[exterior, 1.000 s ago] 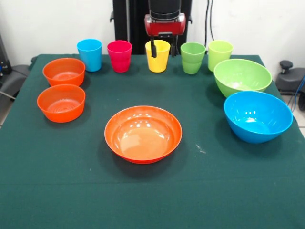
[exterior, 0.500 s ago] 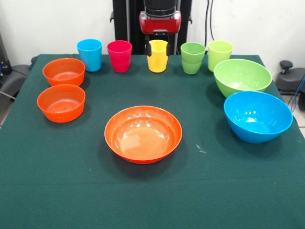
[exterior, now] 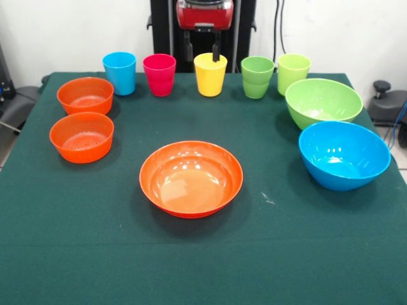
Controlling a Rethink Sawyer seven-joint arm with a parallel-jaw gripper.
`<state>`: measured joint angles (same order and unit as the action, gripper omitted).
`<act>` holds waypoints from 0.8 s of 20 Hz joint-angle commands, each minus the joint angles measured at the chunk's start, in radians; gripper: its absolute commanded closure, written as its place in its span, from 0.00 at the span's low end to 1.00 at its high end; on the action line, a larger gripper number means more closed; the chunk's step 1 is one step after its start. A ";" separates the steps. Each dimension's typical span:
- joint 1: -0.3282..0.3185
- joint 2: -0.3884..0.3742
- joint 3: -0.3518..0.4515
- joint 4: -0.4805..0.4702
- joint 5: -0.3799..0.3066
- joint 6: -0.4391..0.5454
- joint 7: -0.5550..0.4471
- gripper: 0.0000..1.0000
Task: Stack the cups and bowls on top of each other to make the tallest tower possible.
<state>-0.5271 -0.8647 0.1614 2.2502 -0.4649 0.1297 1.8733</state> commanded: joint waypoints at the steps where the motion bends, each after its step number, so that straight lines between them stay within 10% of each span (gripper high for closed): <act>1: 0.015 -0.025 0.052 0.108 -0.049 -0.059 0.087 0.00; 16: 0.040 0.105 -0.220 0.185 -0.237 -0.366 0.123 0.00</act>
<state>-0.5110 -0.8636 0.0210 2.3903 -0.5958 -0.0783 1.8735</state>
